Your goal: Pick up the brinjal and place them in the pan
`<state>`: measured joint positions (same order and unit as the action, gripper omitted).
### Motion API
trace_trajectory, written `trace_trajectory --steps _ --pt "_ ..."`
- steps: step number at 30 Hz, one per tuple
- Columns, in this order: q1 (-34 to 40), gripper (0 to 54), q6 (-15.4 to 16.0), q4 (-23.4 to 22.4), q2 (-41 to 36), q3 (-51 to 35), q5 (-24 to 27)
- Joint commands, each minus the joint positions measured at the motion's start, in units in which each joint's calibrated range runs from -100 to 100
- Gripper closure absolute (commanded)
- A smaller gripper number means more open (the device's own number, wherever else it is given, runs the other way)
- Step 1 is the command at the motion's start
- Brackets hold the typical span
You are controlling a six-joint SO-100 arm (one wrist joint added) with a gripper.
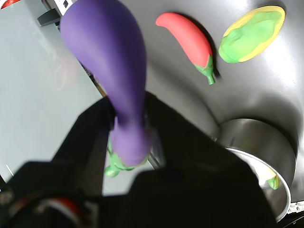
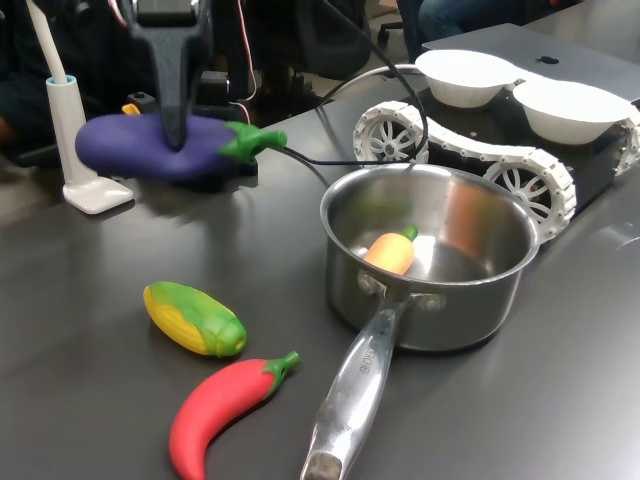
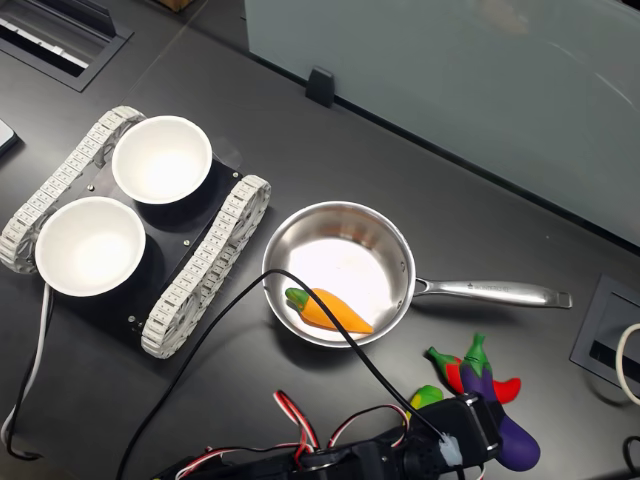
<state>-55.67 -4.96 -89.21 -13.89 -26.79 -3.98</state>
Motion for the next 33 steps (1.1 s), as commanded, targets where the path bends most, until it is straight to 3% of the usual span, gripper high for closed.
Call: trace_trajectory --steps 1,17,27,33 --pt "2.8 53.6 0.76 6.09 -9.52 3.03 0.63" --pt "15.3 53.6 0.76 14.37 -27.32 21.93 3.76" --pt "22.87 53.6 0.67 19.74 -34.07 32.92 4.05" --pt "31.12 53.6 0.42 19.82 -35.25 33.92 3.76"
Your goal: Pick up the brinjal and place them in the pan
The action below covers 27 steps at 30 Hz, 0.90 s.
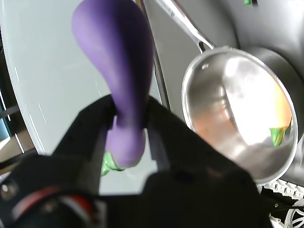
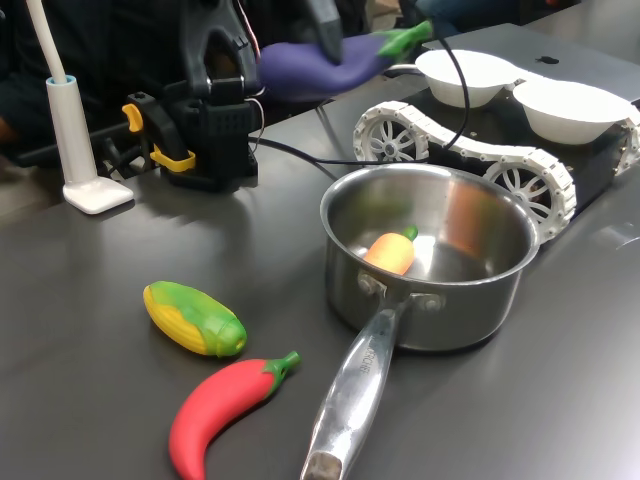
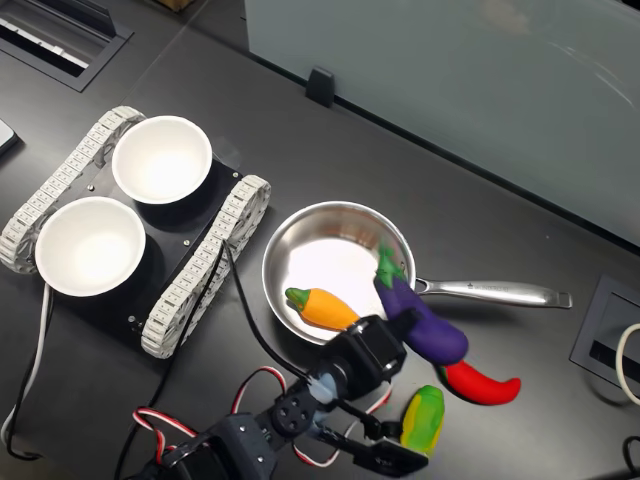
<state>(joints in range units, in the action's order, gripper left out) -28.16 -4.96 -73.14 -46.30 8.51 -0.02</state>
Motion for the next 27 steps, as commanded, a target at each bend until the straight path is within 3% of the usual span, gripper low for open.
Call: trace_trajectory --steps 1,11,16,27 --pt "4.77 53.6 0.42 3.67 -2.42 -1.46 -0.05" --pt "13.83 53.6 0.0 5.29 -0.14 2.08 0.88" --pt "18.99 53.6 -1.76 6.74 0.62 5.08 1.17" --pt "26.56 53.6 -3.61 12.71 0.28 14.98 1.86"
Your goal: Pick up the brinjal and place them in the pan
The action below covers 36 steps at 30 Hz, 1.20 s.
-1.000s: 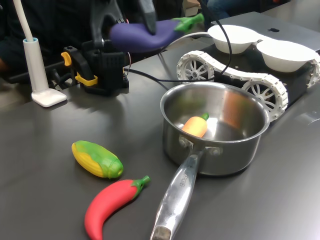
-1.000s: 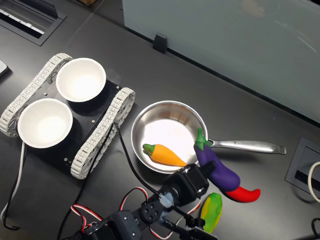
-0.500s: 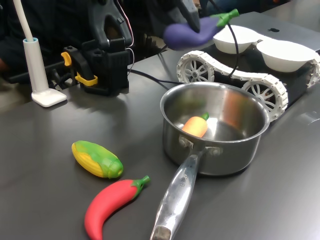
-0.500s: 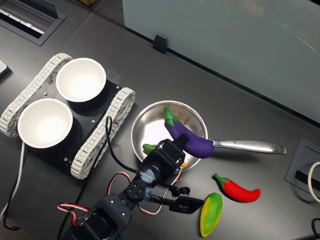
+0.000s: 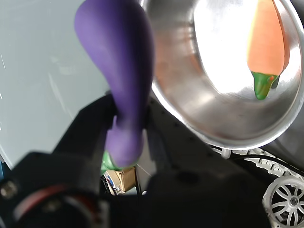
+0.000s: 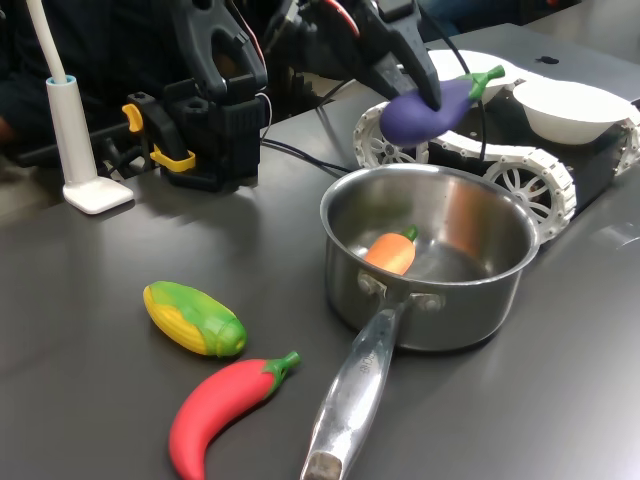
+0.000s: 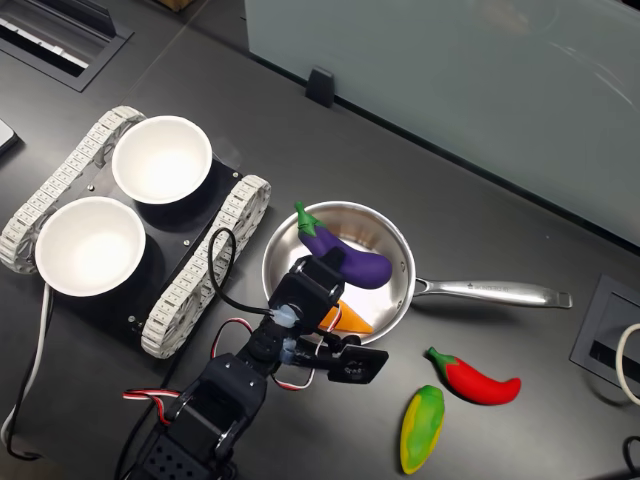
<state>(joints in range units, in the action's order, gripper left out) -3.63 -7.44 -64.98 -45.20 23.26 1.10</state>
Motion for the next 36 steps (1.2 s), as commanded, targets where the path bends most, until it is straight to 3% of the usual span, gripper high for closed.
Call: trace_trajectory --steps 1,12,30,36 --pt "2.6 53.6 -1.55 4.98 -0.81 0.96 0.83" --pt "1.57 53.6 -1.97 8.56 -0.39 6.86 1.27" --pt "0.08 53.6 -3.07 9.25 -0.64 10.77 1.51" --pt "-0.61 46.6 -3.07 9.76 -1.07 11.68 1.81"
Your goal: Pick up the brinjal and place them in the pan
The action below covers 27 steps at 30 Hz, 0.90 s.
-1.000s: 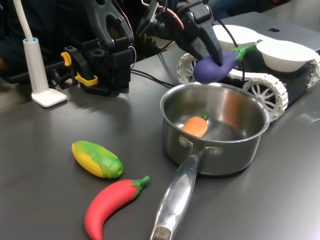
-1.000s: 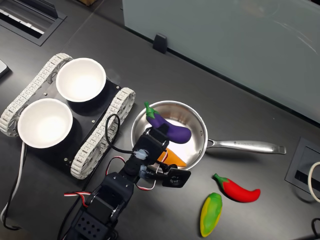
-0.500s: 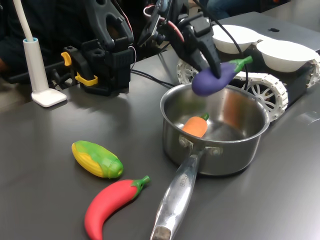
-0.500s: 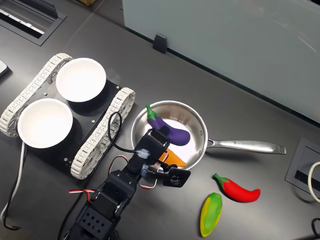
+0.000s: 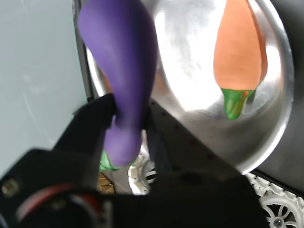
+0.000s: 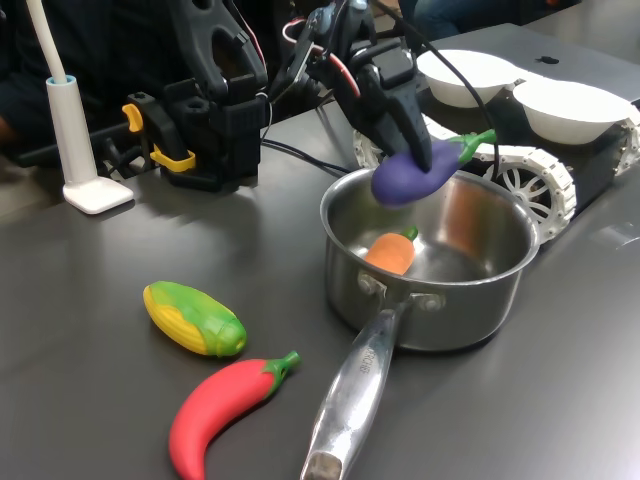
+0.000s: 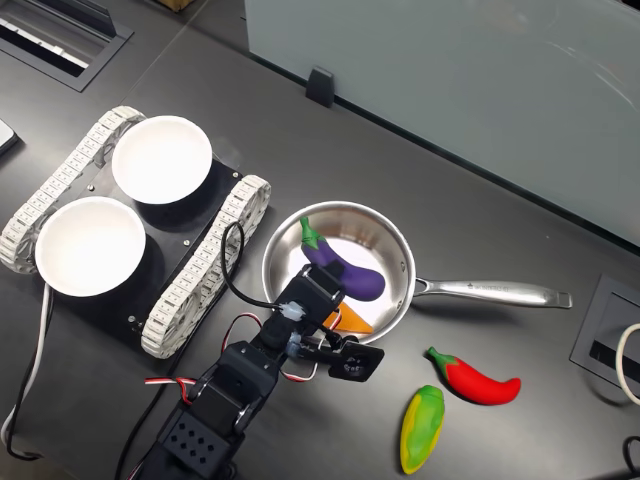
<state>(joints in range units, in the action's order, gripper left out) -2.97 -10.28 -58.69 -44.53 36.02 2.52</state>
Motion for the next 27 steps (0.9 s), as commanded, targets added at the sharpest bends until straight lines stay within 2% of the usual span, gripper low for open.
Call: trace_trajectory --steps 1,7,11,20,22,27 --pt "-1.39 45.2 -0.22 3.47 -1.91 -0.99 0.39" --pt "-1.27 32.2 -0.14 2.87 -3.34 -0.17 -0.15" --pt "-1.5 25.6 -0.14 2.1 -4.27 -0.35 -0.29" --pt "-0.7 18.1 -0.05 1.42 -6.63 -0.17 -0.49" --pt "-0.58 13.8 -0.05 0.74 -7.64 0.1 -0.2" --pt "0.45 12.0 0.03 1.85 -9.67 3.55 -0.63"
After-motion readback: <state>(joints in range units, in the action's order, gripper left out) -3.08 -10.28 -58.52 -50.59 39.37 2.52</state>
